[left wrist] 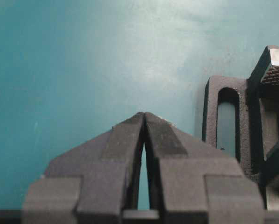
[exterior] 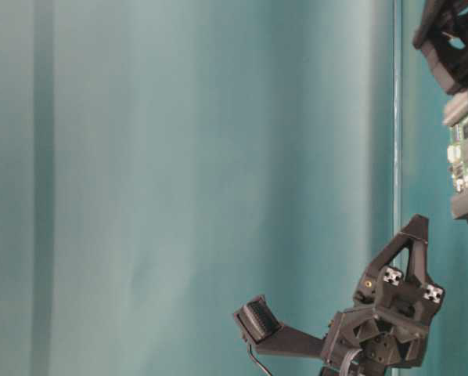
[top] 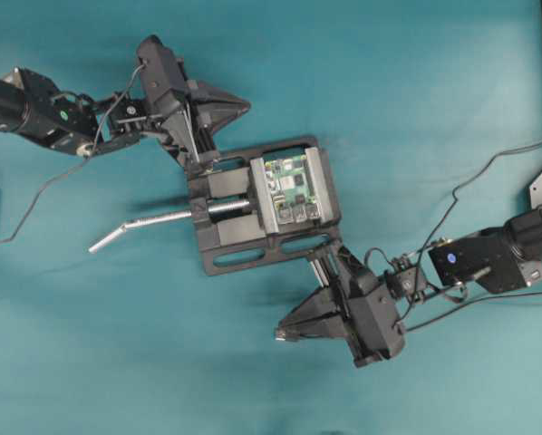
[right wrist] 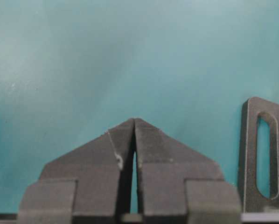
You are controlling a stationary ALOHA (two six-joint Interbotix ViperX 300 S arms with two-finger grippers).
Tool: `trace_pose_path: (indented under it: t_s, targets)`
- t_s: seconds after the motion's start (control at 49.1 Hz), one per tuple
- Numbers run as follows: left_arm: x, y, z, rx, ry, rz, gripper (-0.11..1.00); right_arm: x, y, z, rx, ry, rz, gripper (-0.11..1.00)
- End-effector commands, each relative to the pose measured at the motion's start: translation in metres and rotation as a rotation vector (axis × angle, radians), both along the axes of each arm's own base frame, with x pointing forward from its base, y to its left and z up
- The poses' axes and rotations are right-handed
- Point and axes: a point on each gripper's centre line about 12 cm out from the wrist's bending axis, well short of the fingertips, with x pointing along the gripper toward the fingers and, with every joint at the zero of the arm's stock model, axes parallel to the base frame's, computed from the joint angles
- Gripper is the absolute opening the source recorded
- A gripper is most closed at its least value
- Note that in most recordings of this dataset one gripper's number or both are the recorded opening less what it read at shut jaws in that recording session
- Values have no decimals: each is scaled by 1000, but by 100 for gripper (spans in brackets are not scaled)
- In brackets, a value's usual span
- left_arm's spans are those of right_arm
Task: Insert the USB into the fixed PCB.
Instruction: 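Move the left arm aside and lower the right gripper over the USB plug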
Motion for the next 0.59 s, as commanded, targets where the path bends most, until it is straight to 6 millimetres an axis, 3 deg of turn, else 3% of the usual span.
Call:
trace_pose_path:
  t_s: [0.0,0.265,0.571]
  targets:
    - [4,-4,38,54,-78,-41,-1,5,4,12,21,-39,3,0]
    - [-29,-9,62,40,-50,-34,0,6,-1,26,135,-106,-135,0]
    - [-80,-24,77,35,-68,-32,0,-1,19,31,215,-96,-209,0]
